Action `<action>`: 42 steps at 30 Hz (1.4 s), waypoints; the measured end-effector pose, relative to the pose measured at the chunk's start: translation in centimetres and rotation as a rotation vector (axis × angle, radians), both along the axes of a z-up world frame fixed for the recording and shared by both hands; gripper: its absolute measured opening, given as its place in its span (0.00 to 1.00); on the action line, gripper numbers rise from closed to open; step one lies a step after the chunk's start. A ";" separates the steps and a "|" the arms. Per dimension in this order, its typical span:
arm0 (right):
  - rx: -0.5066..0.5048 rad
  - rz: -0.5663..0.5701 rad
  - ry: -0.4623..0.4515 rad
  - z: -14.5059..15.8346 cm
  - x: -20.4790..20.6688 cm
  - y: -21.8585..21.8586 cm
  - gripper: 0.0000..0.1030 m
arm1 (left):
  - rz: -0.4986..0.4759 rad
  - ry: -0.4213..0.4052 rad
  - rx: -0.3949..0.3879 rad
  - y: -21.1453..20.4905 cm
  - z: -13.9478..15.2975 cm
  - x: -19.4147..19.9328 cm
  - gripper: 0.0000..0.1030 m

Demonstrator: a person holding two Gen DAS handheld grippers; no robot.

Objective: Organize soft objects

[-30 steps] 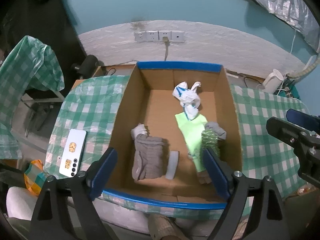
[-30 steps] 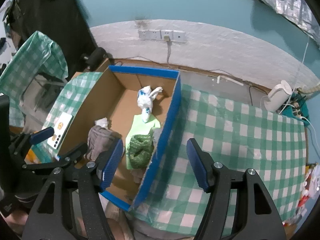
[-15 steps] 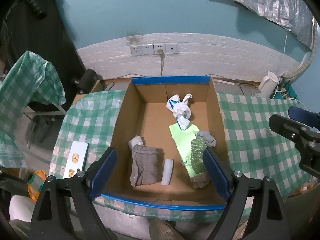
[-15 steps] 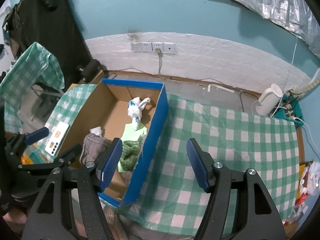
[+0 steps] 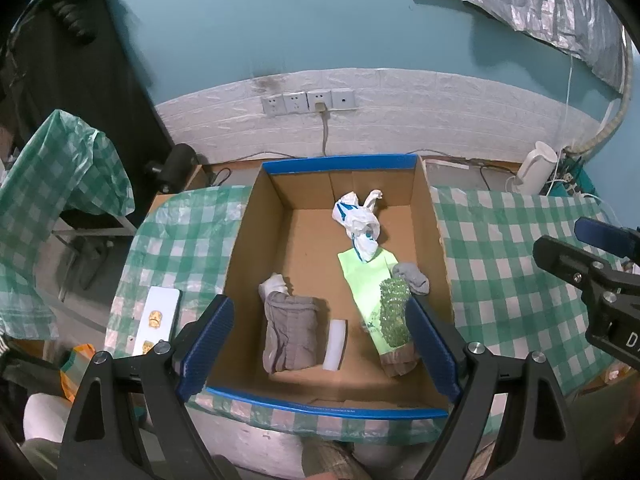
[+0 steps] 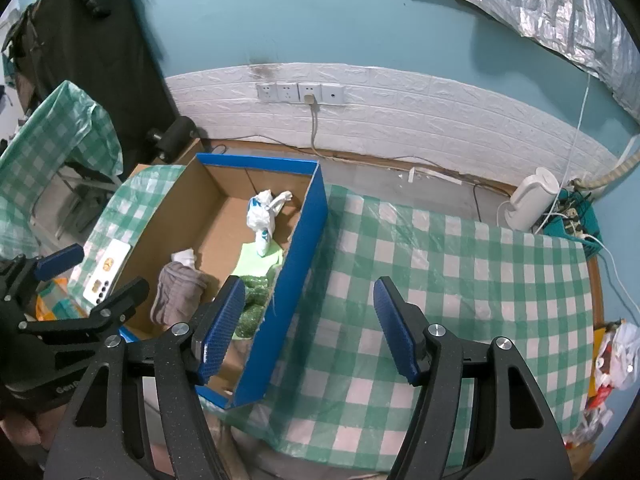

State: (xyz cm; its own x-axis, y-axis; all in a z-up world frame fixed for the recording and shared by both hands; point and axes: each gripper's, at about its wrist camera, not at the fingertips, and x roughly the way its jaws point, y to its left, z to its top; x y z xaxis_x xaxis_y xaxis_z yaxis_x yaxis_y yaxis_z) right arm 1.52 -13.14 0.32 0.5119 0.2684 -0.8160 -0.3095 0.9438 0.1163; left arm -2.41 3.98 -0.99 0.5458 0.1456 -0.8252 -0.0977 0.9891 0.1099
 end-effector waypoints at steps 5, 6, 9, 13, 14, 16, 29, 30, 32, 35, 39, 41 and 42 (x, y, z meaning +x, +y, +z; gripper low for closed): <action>-0.001 -0.001 0.002 0.0 0.0 0.0 0.64 | 0.001 0.004 0.012 0.0 -0.2 0.1 0.86; -0.001 -0.001 0.002 0.0 0.0 0.0 0.64 | 0.001 0.003 0.012 0.0 -0.2 0.1 0.86; -0.001 -0.001 0.002 0.0 0.0 0.0 0.64 | 0.005 0.003 0.013 0.0 -0.2 0.1 0.86; -0.002 0.001 0.001 0.0 -0.1 -0.1 0.64 | 0.004 0.002 0.015 0.0 -0.2 0.1 0.86; -0.001 0.000 0.002 0.0 0.0 -0.1 0.64 | 0.004 0.003 0.015 0.0 -0.2 0.1 0.86; -0.001 0.001 0.003 0.0 0.0 -0.1 0.64 | 0.003 0.005 0.014 0.0 -0.1 0.1 0.86; -0.001 0.000 0.003 0.0 0.0 -0.1 0.64 | 0.004 0.004 0.014 0.0 -0.1 0.1 0.86; -0.001 0.001 0.003 0.0 0.0 -0.1 0.64 | 0.005 0.003 0.013 -0.1 -0.1 0.1 0.86; -0.001 0.000 0.003 0.0 0.0 0.0 0.64 | 0.005 0.004 0.014 0.0 -0.1 0.1 0.86; -0.002 0.000 0.003 0.0 0.0 0.0 0.64 | 0.006 0.004 0.014 -0.1 -0.2 0.1 0.86; -0.002 0.000 0.004 0.0 0.0 0.0 0.64 | 0.004 0.002 0.013 -0.1 -0.1 0.1 0.86; -0.001 0.000 0.003 0.0 0.1 0.0 0.64 | 0.004 0.002 0.016 -0.1 -0.1 0.1 0.86; -0.001 0.000 0.003 0.0 0.0 -0.1 0.64 | 0.004 0.003 0.016 0.0 -0.2 0.1 0.86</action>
State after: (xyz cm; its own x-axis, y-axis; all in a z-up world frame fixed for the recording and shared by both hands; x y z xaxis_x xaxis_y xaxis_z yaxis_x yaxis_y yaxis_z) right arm 1.57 -13.20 0.31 0.5091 0.2674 -0.8181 -0.3092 0.9439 0.1160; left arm -2.26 3.94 -1.15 0.5427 0.1607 -0.8244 -0.1012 0.9869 0.1257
